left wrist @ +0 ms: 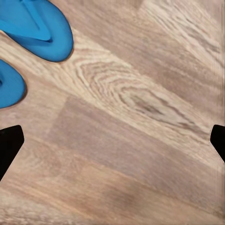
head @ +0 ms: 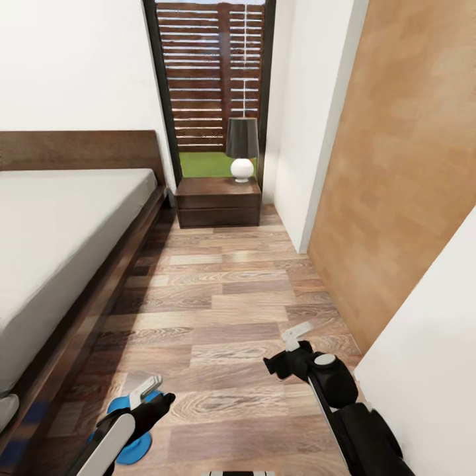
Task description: In the bedroom, move the book from the bed onto either nightstand, and place the two sandals side by side next to the bed.
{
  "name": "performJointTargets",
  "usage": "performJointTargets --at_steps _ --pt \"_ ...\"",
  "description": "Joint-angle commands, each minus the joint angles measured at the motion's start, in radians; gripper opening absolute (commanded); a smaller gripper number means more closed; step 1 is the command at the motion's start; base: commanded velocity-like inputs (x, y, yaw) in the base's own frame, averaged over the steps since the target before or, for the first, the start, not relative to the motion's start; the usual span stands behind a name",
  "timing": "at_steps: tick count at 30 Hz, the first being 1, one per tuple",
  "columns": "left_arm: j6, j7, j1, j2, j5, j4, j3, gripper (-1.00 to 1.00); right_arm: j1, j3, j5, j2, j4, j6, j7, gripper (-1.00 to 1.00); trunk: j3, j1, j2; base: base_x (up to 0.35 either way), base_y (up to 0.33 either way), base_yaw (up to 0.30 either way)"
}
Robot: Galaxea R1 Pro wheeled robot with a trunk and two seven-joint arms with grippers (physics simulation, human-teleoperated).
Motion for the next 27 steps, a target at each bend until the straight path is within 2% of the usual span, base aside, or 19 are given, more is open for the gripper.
performJointTargets --at_steps 1,3,8,15,21,24,27 --pt "0.000 0.008 -0.001 0.000 0.008 -0.001 -0.003 1.00 -0.001 0.016 0.017 0.004 0.011 0.015 0.006 1.00 0.003 -0.001 0.000 0.000 0.000 0.000" --pt "0.000 0.008 -0.001 -0.002 0.008 -0.001 -0.003 1.00 0.000 0.038 0.024 0.008 0.025 0.031 0.002 1.00 0.011 -0.002 0.000 0.000 0.000 0.000" --pt "-0.001 0.008 -0.002 -0.018 0.003 0.001 -0.004 1.00 0.014 0.069 0.033 0.008 -0.023 0.062 -0.002 1.00 0.030 -0.004 0.002 0.000 0.000 0.000" --pt "-0.004 0.008 -0.003 -0.026 0.002 0.013 -0.004 1.00 0.025 0.074 0.035 0.012 -0.035 0.065 -0.002 1.00 0.057 -0.007 0.003 0.000 0.000 0.000" --pt "-0.012 0.008 -0.003 -0.029 -0.005 0.020 -0.004 1.00 0.029 0.061 0.031 0.015 -0.040 0.049 0.006 1.00 0.080 -0.010 0.005 0.000 0.000 0.000" --pt "-0.014 0.008 -0.003 -0.029 -0.008 0.021 -0.004 1.00 0.030 0.051 0.029 0.015 -0.041 0.022 0.008 1.00 0.092 -0.011 0.005 0.000 0.000 0.000" --pt "-0.025 0.009 -0.003 -0.029 -0.010 0.023 -0.004 1.00 0.031 0.041 0.029 0.016 -0.041 -0.073 0.006 1.00 0.104 -0.012 0.006 0.000 0.000 0.000"
